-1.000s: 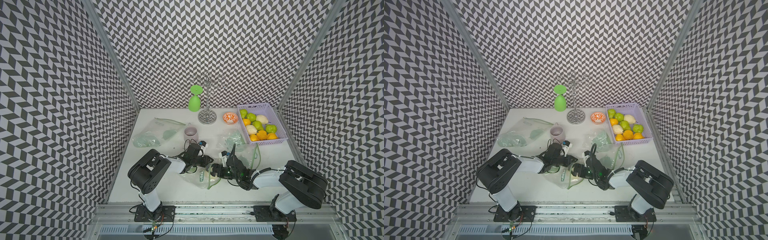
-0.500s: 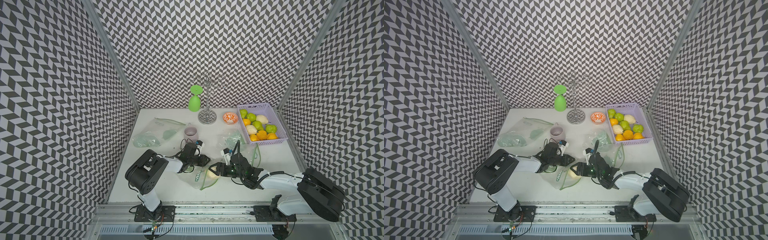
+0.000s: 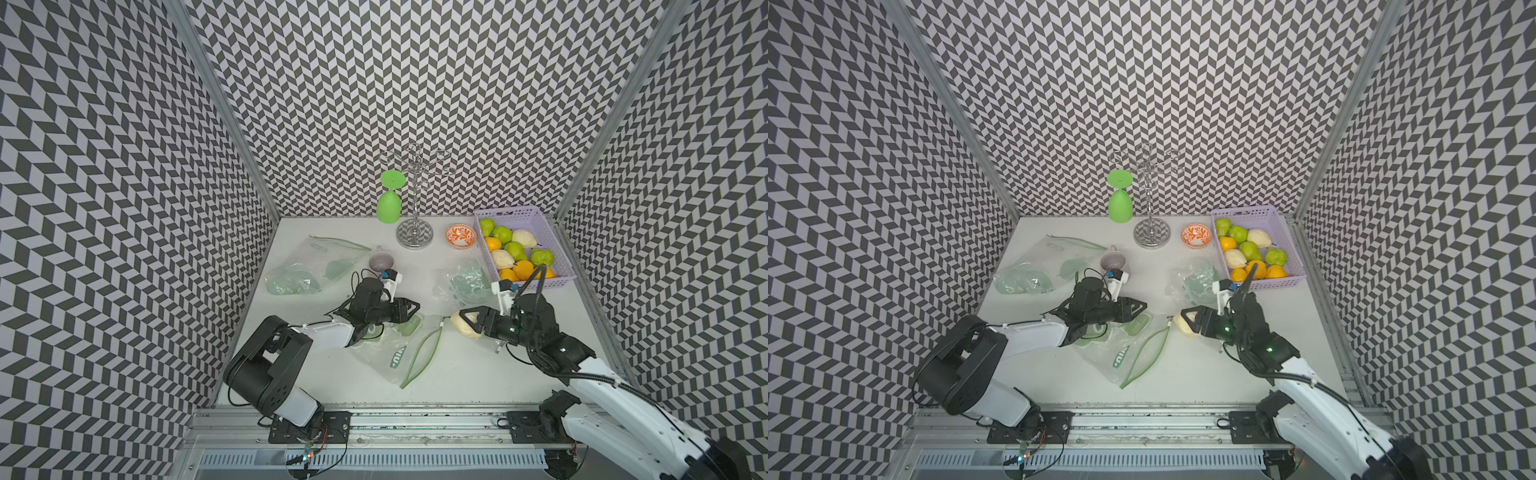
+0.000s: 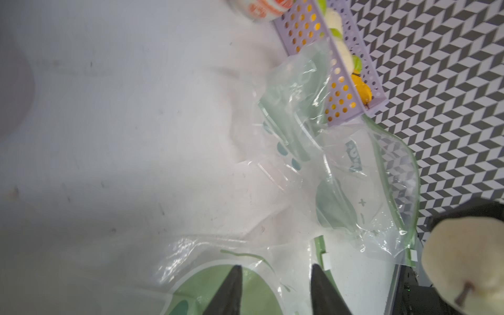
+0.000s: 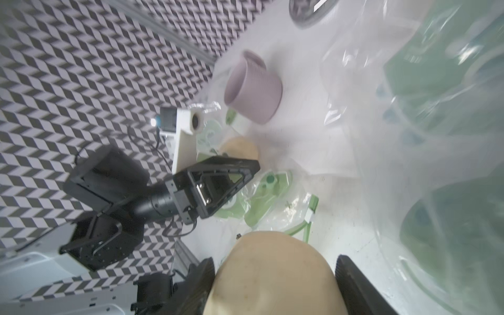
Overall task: Open the zip-top bag and take out the pear
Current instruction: Pick up the pear from the zipper food storage bag, then place the pear in the basket.
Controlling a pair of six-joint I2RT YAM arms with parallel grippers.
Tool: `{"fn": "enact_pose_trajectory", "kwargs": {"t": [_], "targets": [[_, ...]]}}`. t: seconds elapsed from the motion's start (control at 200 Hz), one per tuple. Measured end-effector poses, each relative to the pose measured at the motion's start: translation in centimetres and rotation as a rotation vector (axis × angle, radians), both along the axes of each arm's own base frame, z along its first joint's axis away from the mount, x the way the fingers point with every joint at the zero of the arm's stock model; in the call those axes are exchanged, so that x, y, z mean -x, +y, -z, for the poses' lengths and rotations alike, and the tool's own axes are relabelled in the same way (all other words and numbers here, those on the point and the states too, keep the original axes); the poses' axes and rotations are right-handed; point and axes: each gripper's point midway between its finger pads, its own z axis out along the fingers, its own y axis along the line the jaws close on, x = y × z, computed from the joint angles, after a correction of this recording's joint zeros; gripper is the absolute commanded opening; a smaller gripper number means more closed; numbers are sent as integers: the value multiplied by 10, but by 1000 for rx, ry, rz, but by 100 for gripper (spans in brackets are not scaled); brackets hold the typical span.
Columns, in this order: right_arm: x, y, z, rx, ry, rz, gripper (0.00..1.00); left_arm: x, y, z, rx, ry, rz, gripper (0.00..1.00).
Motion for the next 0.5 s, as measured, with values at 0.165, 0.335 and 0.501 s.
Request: {"fn": "enact_pose_trajectory", "kwargs": {"t": [0.165, 0.335, 0.501], "targets": [[-39, -56, -45, -6, -82, 206, 40, -10, -2, -82, 115, -140, -15, 78], [-103, -112, -58, 49, -78, 417, 39, 3, 21, -156, 193, -285, -45, 92], [-162, -185, -31, 142, -25, 671, 42, 19, 59, -192, 207, -380, -105, 98]]}}
